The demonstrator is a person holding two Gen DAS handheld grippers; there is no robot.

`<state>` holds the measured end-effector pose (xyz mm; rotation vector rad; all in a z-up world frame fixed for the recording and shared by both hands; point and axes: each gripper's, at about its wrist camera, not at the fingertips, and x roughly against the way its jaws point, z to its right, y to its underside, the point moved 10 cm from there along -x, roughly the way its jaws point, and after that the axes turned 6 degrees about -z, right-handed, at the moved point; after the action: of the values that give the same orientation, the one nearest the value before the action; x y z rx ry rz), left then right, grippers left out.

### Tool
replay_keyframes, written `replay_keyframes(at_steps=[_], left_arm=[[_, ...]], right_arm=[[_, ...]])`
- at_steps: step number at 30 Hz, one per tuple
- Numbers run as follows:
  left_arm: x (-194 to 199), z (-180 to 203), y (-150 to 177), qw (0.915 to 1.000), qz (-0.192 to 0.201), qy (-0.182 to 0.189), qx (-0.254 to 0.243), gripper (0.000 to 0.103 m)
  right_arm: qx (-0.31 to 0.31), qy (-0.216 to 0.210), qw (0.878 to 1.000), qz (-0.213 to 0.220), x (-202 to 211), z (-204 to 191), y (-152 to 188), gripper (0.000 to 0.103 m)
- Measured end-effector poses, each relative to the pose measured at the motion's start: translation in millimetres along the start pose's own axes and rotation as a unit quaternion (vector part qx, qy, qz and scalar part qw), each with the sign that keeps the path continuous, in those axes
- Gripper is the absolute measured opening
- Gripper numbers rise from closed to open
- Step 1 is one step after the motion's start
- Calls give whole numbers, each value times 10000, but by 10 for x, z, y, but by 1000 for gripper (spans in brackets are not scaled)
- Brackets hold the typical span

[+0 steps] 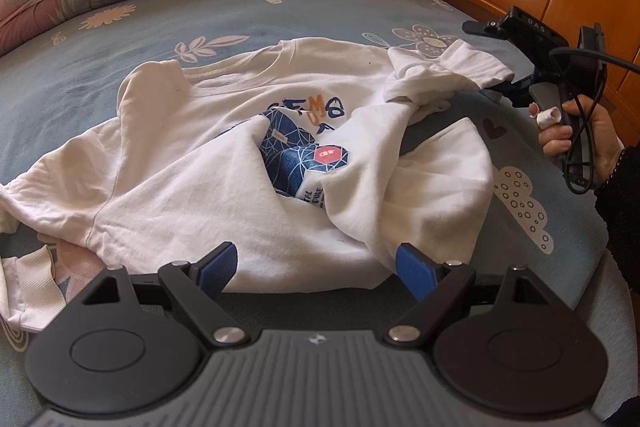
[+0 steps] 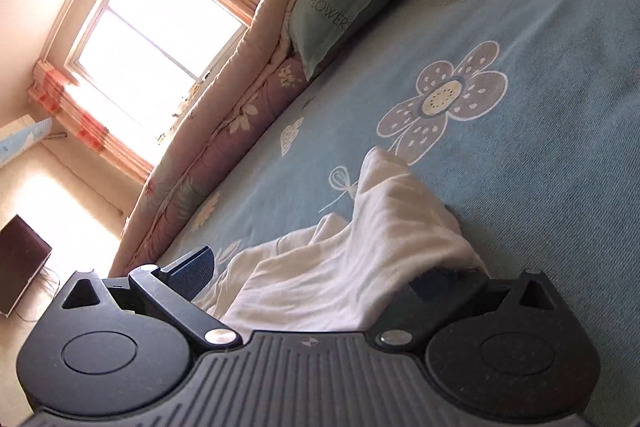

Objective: Fold clothes
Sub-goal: 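Pull the sweatshirt sleeve straight out across the bed with the right gripper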

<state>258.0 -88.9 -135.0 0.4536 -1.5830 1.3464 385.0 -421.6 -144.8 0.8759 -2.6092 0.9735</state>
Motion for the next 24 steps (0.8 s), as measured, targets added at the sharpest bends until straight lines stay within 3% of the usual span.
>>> replay_keyframes(at_steps=[7,13,21,24], left_arm=[[-22,-6,-11,10000,8,-22,-1,87],[-39,66,-9,10000,-16,8,-62,87],[-60,30,19,10000,-72,8,23,87],[-53,34,23,10000,-59,-2,1,87]], right_arm=[[-101,-143,9970,748,383,98,-372,103],[-263,-84,9996,46,14,253,-70,103],[145,53,9998,-83,-178,246,-11,103],[-136,-19,9999,34,-121,349,-89,93]])
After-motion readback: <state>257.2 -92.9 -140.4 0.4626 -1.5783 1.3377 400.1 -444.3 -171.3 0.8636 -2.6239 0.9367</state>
